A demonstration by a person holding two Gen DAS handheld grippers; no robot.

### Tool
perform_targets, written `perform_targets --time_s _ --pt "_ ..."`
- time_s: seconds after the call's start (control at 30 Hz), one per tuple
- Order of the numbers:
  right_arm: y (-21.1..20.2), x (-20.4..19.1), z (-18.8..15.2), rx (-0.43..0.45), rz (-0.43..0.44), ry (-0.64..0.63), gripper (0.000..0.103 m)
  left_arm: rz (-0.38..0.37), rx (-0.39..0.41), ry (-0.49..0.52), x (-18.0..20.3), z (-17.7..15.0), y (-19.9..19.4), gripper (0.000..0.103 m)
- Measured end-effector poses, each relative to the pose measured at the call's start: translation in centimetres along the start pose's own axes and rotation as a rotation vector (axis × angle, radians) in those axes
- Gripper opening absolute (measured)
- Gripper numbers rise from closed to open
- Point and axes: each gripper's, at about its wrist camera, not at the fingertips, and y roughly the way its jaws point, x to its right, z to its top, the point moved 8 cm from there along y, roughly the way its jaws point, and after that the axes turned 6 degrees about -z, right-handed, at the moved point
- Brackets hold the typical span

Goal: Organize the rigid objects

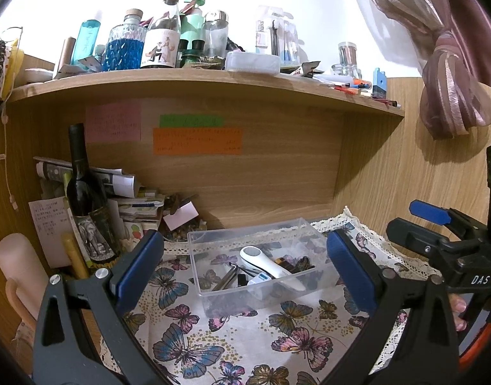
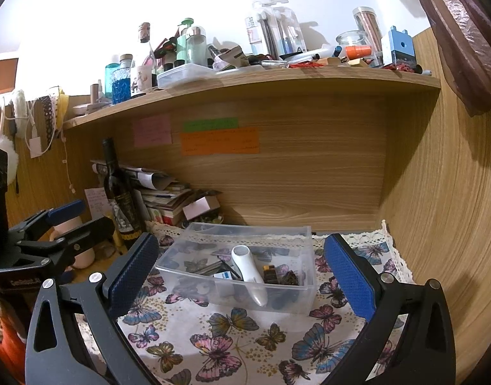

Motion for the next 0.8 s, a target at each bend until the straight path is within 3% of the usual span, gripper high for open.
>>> perform_targets --time_s 0.8 --pt "0.08 -0.07 0.03 0.001 -0.001 0.000 0.103 -0.010 -0.015 -0.001 0.13 -0.23 0.39 0.103"
